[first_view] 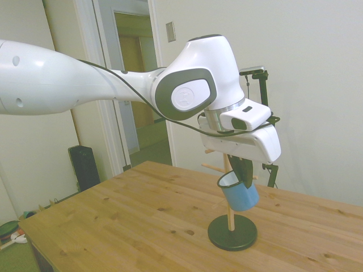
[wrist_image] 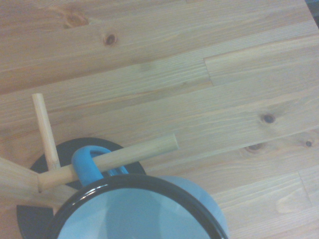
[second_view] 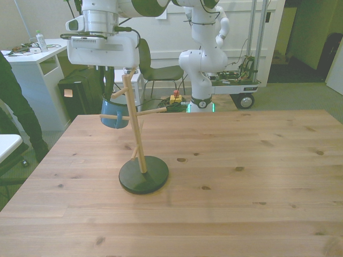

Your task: Hang the mug

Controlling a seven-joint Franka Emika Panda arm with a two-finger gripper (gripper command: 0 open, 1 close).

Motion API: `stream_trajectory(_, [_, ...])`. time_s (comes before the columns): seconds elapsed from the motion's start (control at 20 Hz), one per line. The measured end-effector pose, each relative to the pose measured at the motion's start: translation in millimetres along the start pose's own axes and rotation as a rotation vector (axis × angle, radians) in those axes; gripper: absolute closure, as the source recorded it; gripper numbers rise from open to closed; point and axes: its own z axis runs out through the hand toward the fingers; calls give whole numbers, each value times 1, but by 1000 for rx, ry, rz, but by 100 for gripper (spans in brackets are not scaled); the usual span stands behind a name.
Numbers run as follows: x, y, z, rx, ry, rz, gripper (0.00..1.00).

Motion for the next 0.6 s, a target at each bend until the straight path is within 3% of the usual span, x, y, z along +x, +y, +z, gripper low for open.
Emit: stream_trajectory(0.6, [-5,14,-6,6,-1,15,0])
